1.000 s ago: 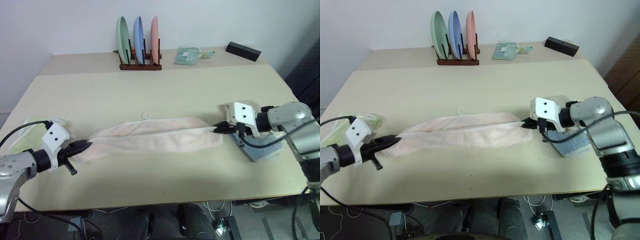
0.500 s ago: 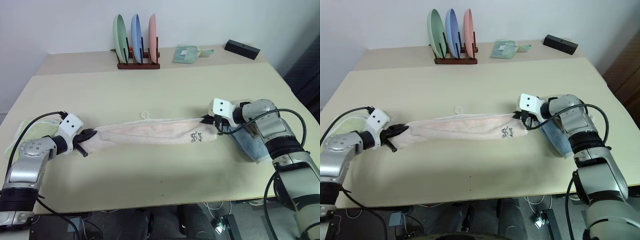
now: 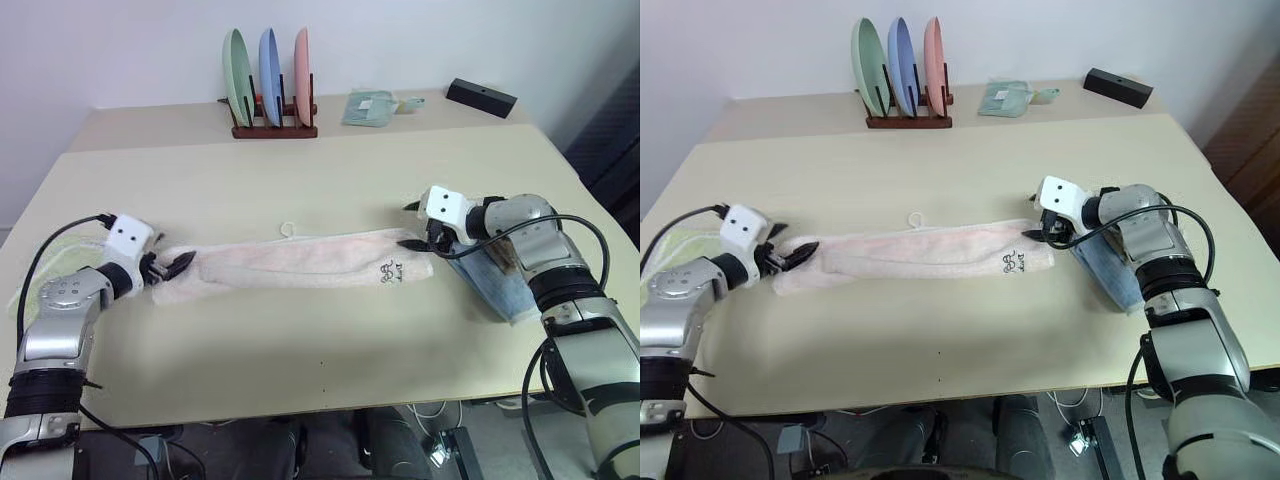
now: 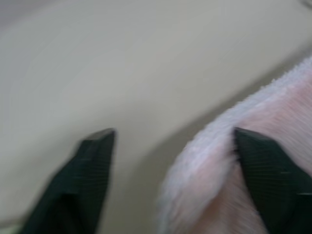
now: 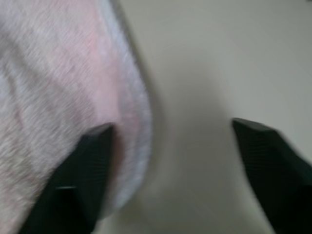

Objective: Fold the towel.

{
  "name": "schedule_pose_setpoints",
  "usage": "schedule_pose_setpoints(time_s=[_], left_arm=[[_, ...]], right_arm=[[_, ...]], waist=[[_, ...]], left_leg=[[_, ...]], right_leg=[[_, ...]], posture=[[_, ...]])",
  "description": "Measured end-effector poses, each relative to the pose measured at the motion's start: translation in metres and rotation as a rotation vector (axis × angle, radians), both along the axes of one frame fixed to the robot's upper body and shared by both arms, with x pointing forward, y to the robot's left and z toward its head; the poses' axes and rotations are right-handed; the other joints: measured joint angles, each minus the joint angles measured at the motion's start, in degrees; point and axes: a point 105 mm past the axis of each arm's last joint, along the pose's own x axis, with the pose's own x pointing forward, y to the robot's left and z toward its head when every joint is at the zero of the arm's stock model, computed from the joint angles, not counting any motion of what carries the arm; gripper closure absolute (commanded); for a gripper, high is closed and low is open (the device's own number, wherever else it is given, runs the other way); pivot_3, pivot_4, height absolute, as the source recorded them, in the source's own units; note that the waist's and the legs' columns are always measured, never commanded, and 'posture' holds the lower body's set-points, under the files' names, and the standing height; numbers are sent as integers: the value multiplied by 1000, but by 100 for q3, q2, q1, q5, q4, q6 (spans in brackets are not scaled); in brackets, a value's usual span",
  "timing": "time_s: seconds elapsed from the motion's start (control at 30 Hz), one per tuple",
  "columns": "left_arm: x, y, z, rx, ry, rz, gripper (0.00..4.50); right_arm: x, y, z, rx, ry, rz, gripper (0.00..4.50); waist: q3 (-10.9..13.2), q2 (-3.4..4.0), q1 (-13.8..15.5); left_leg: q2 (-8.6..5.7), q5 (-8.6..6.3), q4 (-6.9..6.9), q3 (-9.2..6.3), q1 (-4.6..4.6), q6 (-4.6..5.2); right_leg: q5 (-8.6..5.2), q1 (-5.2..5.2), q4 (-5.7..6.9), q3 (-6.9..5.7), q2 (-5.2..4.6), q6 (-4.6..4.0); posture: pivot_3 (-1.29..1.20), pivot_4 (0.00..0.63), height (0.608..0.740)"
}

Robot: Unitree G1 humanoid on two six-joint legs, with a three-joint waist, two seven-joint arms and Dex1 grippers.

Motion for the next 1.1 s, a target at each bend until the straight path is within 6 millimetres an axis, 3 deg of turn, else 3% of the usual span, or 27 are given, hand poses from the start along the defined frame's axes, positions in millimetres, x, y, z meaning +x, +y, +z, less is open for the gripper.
schedule_pose_setpoints(time_s=[0.1, 0.23, 0.37, 0.53, 0.7, 0.93, 1.0, 1.1], left_arm=[[0, 4, 2, -32, -35, 46, 80], [-4, 7, 8, -46, -86, 80, 48], [-13, -9, 24, -50, -148, 4, 48], [-29, -28, 16, 5, -94, -110, 48], [-35, -22, 9, 77, -39, -108, 48], [-37, -5, 2, 82, -3, -40, 48], [-38, -13, 10, 44, -35, -76, 48], [-50, -59, 24, -46, -70, -280, 48]], right_arm=[[-10, -9, 13, 45, -19, -29, 65], [-45, -18, 21, 183, 73, -57, 21], [-93, -4, 22, 437, 285, -60, 21], [-130, 12, 3, 617, 499, -164, 21], [-141, 17, -13, 740, 594, -292, 21], [-136, 27, -40, 905, 727, -527, 21], [-134, 29, -43, 950, 749, -576, 21], [-125, 29, -46, 1043, 769, -670, 21]], waist=[[-1, -2, 7], [-1, -2, 9], [-3, -4, 28], [-8, -11, 37], [-15, -20, 113], [-20, -29, 134], [-21, -31, 138], [-25, -36, 131]], left_leg=[[-4, 0, 2, 0, -28, -1], [-3, 0, 1, 1, -34, 0], [0, 0, 1, 1, -25, 0], [1, -1, 1, 10, -14, 2], [6, -1, -1, 13, -10, 2], [5, 0, 1, 16, -12, 1], [5, 0, 1, 16, -13, 1], [4, -1, 2, 17, -13, 2]], right_leg=[[2, -33, 5, 0, -3, 2], [2, -36, 0, 3, -4, 2], [3, -27, 5, 12, -4, 1], [7, -18, 8, 20, -3, -1], [10, -18, 8, 19, 2, -2], [12, -21, 9, 21, 2, -3], [12, -21, 8, 21, 1, -3], [13, -18, 5, 22, -1, -2]], posture=[[0, 150, 737], [0, 150, 737], [0, 150, 737], [0, 150, 737], [0, 150, 737], [0, 150, 737], [0, 150, 737], [0, 150, 737]])
